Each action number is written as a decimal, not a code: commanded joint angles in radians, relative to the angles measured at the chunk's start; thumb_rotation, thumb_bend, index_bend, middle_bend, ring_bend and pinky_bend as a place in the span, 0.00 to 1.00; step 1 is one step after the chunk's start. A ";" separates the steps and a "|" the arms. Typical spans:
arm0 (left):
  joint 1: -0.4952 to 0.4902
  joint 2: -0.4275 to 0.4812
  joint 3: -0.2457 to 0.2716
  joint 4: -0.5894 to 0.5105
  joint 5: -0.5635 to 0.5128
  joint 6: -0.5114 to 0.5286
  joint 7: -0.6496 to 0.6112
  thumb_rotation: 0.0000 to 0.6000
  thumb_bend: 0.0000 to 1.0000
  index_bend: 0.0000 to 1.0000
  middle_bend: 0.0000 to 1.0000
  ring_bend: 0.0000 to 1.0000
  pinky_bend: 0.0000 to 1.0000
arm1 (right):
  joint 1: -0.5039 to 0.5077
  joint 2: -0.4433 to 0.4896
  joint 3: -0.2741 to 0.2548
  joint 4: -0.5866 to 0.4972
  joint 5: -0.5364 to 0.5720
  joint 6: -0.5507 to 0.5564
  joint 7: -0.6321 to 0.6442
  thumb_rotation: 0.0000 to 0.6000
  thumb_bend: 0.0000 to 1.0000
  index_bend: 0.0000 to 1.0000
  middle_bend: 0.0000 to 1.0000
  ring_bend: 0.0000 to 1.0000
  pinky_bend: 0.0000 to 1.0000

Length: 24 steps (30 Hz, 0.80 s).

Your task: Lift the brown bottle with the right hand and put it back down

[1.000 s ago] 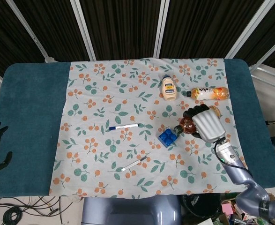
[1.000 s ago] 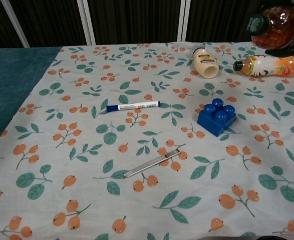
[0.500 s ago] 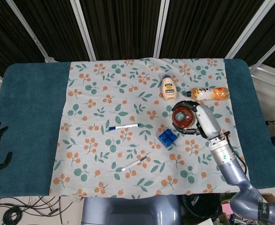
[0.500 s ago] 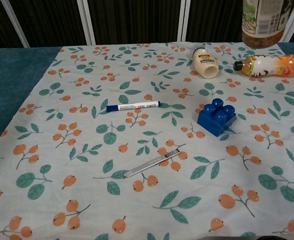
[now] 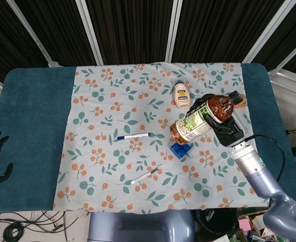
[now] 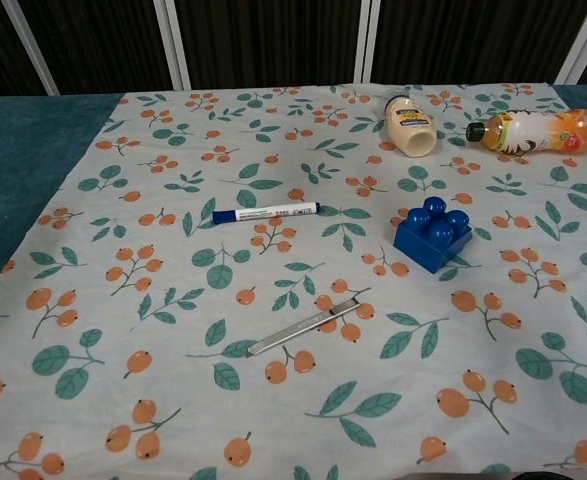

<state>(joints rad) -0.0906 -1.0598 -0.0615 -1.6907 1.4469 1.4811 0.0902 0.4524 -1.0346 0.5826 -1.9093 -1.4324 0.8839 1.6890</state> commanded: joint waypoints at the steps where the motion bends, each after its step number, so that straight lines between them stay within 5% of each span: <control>1: 0.000 -0.001 -0.001 0.000 0.000 0.002 0.000 1.00 0.39 0.12 0.01 0.01 0.07 | 0.016 0.030 -0.081 0.136 -0.120 -0.065 -0.709 1.00 0.47 0.48 0.47 0.55 0.63; 6: 0.000 -0.001 0.000 0.001 -0.001 -0.001 0.002 1.00 0.39 0.12 0.01 0.01 0.07 | 0.023 -0.078 -0.137 0.179 0.011 0.002 -1.343 1.00 0.47 0.48 0.47 0.56 0.63; 12: 0.000 -0.001 -0.001 0.000 -0.001 0.001 0.001 1.00 0.39 0.12 0.01 0.01 0.07 | 0.050 -0.167 -0.192 0.254 0.076 0.113 -1.855 1.00 0.48 0.48 0.48 0.56 0.63; 24: 0.000 0.000 -0.001 0.000 -0.001 0.000 0.000 1.00 0.39 0.12 0.01 0.01 0.07 | 0.086 -0.229 -0.241 0.366 0.037 0.281 -2.290 1.00 0.47 0.47 0.48 0.56 0.63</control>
<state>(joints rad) -0.0908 -1.0602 -0.0620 -1.6905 1.4459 1.4806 0.0907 0.5101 -1.2069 0.3975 -1.6319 -1.3926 1.0642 -0.3925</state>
